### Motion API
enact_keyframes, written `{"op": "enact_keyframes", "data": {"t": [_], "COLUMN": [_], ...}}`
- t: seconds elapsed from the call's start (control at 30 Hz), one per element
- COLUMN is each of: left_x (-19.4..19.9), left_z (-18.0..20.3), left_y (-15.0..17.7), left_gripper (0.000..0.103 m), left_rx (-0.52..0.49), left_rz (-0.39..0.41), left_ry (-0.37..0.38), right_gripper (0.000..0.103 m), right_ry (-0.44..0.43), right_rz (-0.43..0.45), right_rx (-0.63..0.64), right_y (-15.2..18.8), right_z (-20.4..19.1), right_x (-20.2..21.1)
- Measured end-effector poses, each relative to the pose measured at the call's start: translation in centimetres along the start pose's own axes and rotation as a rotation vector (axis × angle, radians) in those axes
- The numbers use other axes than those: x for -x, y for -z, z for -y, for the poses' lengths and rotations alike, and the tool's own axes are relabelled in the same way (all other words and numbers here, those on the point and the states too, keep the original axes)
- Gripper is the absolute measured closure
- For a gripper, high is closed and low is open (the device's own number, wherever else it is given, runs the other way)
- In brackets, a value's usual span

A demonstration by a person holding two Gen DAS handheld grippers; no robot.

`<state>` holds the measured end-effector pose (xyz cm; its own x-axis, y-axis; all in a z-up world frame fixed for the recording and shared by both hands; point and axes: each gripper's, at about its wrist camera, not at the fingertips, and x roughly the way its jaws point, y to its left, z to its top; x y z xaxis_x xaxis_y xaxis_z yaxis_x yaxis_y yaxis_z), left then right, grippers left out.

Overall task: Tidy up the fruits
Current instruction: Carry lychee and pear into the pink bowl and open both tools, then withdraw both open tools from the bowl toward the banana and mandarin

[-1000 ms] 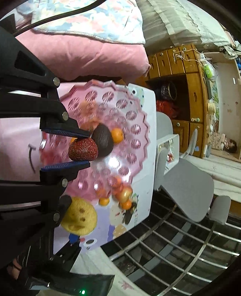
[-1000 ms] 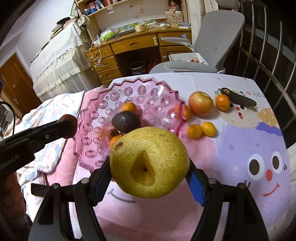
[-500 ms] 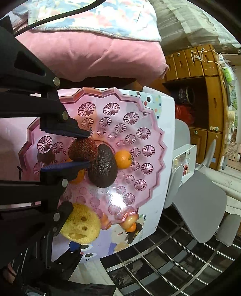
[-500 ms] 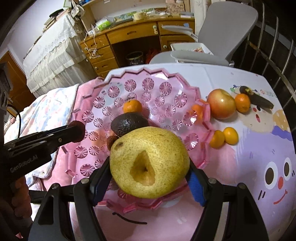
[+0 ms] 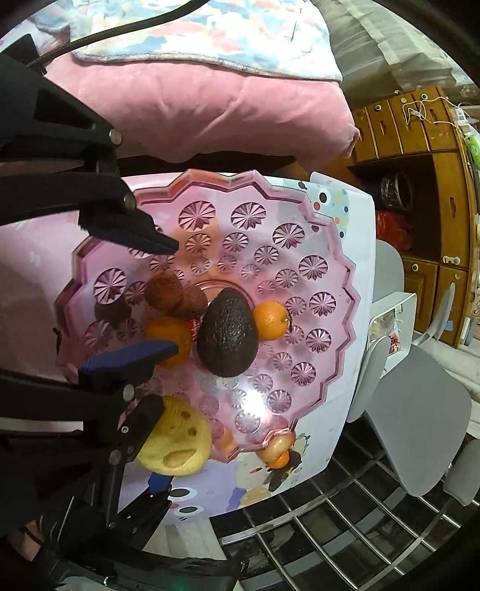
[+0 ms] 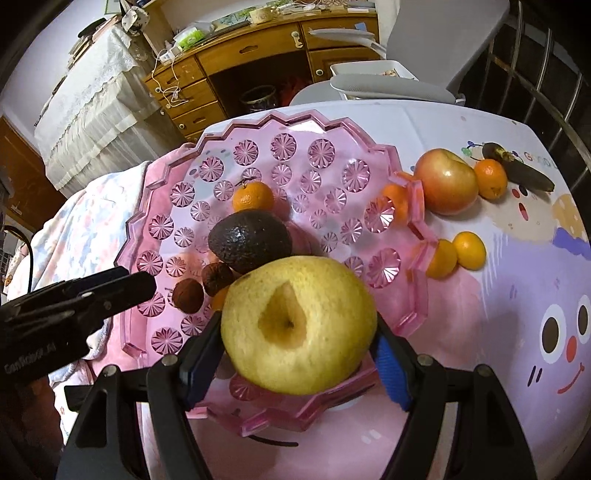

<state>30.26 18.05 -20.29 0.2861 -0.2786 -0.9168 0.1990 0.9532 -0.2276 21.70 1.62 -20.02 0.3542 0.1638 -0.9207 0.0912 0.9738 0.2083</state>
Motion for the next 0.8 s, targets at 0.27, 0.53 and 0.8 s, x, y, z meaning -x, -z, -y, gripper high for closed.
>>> {"op": "enact_keyframes", "data": {"t": [0.27,0.53,0.8], "left_x": [2.6,4.9,6.6], "left_z": [1.7,5.2,11.2], "left_y": [0.9,2.2,2.8], "left_gripper": [0.033,0.026,0.021], "left_rx": [-0.026,-0.052,-0.076], "left_rz": [0.029,0.039,0.068], "left_ry": [-0.008,-0.028,-0.052], "right_gripper": [0.027,0.027,0.027], "right_ry": [-0.029,0.008,0.025], "right_rz": [0.104,0.122,0.116], "right_rx": [-0.032,-0.077,-0.091], "right_y": [0.4,1.9,3.1], "right_z": [1.1,4.8,10.9], "right_x": [3.5,6.2,8.9]}}
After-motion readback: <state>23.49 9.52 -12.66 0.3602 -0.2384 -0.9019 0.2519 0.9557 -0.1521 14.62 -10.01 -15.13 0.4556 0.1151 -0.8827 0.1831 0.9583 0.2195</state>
